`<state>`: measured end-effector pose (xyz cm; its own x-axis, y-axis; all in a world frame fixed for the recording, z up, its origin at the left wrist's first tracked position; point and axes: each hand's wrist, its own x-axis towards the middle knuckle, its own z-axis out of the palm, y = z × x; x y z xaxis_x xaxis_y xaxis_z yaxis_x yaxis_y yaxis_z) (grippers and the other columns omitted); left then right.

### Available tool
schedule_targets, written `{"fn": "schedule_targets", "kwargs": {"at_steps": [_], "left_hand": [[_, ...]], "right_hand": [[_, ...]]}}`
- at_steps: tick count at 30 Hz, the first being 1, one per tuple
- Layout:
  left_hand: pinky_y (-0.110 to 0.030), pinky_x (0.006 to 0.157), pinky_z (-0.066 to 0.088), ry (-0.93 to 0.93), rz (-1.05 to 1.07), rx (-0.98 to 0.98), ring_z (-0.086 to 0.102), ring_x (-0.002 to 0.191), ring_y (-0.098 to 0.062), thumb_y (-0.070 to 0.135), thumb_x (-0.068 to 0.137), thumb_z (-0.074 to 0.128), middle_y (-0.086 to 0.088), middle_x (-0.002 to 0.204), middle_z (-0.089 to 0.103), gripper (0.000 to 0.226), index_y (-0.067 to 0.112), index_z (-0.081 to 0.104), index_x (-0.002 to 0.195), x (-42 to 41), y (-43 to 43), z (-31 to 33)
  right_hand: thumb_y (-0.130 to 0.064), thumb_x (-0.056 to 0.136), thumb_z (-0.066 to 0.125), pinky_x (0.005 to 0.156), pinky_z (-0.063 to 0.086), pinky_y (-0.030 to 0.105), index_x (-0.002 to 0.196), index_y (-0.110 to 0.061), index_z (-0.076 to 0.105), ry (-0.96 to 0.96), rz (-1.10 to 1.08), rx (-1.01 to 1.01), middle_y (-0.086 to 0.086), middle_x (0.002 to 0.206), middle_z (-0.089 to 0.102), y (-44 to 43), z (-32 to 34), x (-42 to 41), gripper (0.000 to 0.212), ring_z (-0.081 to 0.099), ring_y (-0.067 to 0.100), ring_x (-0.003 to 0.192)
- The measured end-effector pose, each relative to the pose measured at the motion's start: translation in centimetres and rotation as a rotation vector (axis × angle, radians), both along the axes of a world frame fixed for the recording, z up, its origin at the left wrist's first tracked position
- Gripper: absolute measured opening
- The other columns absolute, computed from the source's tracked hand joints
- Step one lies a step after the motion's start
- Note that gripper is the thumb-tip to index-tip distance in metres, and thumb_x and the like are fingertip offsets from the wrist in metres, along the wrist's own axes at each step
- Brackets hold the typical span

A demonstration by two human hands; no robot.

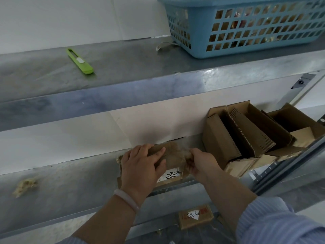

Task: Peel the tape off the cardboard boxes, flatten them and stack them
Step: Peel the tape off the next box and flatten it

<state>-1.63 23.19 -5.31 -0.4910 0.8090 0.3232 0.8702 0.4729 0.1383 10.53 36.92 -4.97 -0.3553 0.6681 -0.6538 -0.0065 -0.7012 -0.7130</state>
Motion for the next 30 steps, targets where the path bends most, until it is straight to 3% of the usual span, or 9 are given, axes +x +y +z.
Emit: {"fn": "schedule_targets", "kwargs": {"at_steps": [3, 10, 14, 16, 18, 22, 26, 30], "left_hand": [[-0.041, 0.093, 0.037, -0.033, 0.031, -0.062, 0.052, 0.113, -0.018, 0.062, 0.085, 0.029, 0.010, 0.121, 0.059, 0.049, 0.048, 0.063, 0.117, -1.0, 0.6, 0.4], [-0.043, 0.093, 0.040, 0.001, 0.016, -0.083, 0.053, 0.112, -0.020, 0.062, 0.087, 0.028, 0.010, 0.122, 0.059, 0.049, 0.048, 0.060, 0.120, -1.5, 0.6, 0.1], [-0.042, 0.091, 0.040, 0.004, 0.010, -0.073, 0.053, 0.109, -0.019, 0.062, 0.087, 0.030, 0.011, 0.119, 0.059, 0.048, 0.047, 0.062, 0.119, -1.5, 0.7, 0.0], [-0.042, 0.091, 0.040, 0.011, 0.006, -0.065, 0.053, 0.109, -0.018, 0.063, 0.087, 0.028, 0.012, 0.118, 0.059, 0.049, 0.046, 0.062, 0.120, -1.5, 0.7, 0.0], [-0.042, 0.092, 0.039, 0.005, 0.008, -0.072, 0.052, 0.110, -0.018, 0.063, 0.087, 0.026, 0.012, 0.119, 0.058, 0.050, 0.047, 0.061, 0.120, -1.5, 0.7, 0.1], [-0.043, 0.095, 0.038, -0.017, 0.024, -0.093, 0.050, 0.115, -0.019, 0.064, 0.086, 0.024, 0.012, 0.124, 0.056, 0.051, 0.050, 0.058, 0.122, -1.5, 0.8, 0.0], [-0.041, 0.095, 0.036, -0.041, 0.029, -0.081, 0.049, 0.114, -0.017, 0.065, 0.084, 0.024, 0.015, 0.123, 0.055, 0.053, 0.050, 0.059, 0.121, -1.4, 0.8, 0.2], [-0.040, 0.095, 0.035, -0.034, 0.024, -0.090, 0.048, 0.115, -0.016, 0.066, 0.083, 0.022, 0.016, 0.124, 0.054, 0.055, 0.050, 0.058, 0.122, -1.5, 0.8, 0.2]], "right_hand": [[-0.007, 0.098, 0.047, 0.049, 0.053, 0.027, 0.080, -0.003, 0.054, -0.012, 0.018, 0.094, 0.010, 0.067, 0.058, -0.6, -0.4, 0.6, 0.020, 0.058, 0.017, 0.058], [-0.009, 0.095, 0.059, 0.080, 0.058, 0.038, 0.096, -0.005, 0.065, 0.018, 0.073, 0.339, 0.015, 0.094, 0.073, 0.0, 0.1, 2.4, 0.007, 0.071, 0.021, 0.088], [-0.017, 0.087, 0.072, 0.090, 0.056, 0.035, 0.105, -0.019, 0.066, -0.038, 0.265, 0.524, 0.001, 0.103, 0.073, 0.8, 0.6, 2.4, 0.019, 0.070, 0.014, 0.096], [-0.025, 0.082, 0.077, 0.088, 0.052, 0.024, 0.110, -0.026, 0.065, -0.155, 0.397, 0.680, -0.008, 0.103, 0.070, 0.9, 0.6, 2.4, 0.030, 0.066, 0.006, 0.097], [-0.028, 0.082, 0.077, 0.078, 0.049, 0.015, 0.106, -0.027, 0.066, -0.274, 0.450, 0.789, -0.011, 0.095, 0.069, 0.6, 0.5, 2.3, 0.026, 0.064, 0.002, 0.089], [-0.025, 0.084, 0.075, 0.068, 0.047, 0.019, 0.090, -0.024, 0.067, -0.321, 0.440, 0.876, -0.008, 0.083, 0.067, 0.3, 0.1, 2.4, 0.010, 0.061, 0.005, 0.076], [-0.013, 0.087, 0.071, 0.076, 0.053, 0.024, 0.089, -0.017, 0.067, -0.203, 0.375, 0.768, 0.001, 0.084, 0.070, 0.0, -0.6, 3.1, 0.005, 0.065, 0.011, 0.078], [0.000, 0.093, 0.058, 0.089, 0.056, 0.041, 0.095, 0.000, 0.063, 0.202, 0.237, 0.322, 0.015, 0.086, 0.065, -0.4, -0.5, 3.2, 0.006, 0.065, 0.022, 0.080]]}}
